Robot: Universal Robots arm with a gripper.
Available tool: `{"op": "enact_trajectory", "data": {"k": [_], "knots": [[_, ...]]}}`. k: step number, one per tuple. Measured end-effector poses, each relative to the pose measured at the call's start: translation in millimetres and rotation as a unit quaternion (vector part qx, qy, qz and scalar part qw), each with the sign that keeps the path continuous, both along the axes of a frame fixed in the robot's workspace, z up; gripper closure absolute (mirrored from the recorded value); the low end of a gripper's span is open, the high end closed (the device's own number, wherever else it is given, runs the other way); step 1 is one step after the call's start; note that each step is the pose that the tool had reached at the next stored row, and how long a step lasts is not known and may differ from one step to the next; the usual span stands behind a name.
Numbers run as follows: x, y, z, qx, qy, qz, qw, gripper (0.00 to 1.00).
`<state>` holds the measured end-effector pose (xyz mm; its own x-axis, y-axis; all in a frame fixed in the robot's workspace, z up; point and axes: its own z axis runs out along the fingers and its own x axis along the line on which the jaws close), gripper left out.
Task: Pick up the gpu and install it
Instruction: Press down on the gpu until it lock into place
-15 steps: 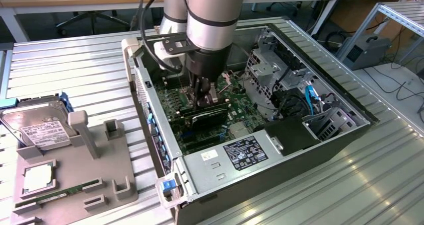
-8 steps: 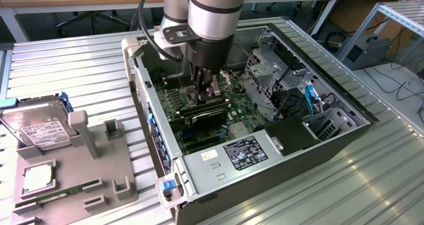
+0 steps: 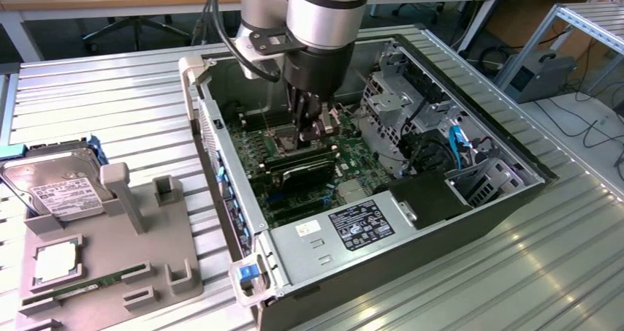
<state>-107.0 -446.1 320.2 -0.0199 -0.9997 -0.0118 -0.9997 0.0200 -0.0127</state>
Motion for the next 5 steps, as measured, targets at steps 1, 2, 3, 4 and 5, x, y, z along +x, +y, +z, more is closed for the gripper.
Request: {"op": "enact_trajectory", "data": {"k": [1,2,3,4,5], "knots": [[0.0,0.0,0.0,0.0,0.0,0.0,1.0,0.89],[0.1,0.0,0.1,-0.0001,0.0,0.0,1.0,0.89],[0.0,0.0,0.1,-0.0001,0.0001,0.0,1.0,0.89],[0.1,0.0,0.1,-0.0001,0.0001,0.0,1.0,0.89],[0.1,0.0,0.1,-0.0001,0.0001,0.0,1.0,0.89]]}}
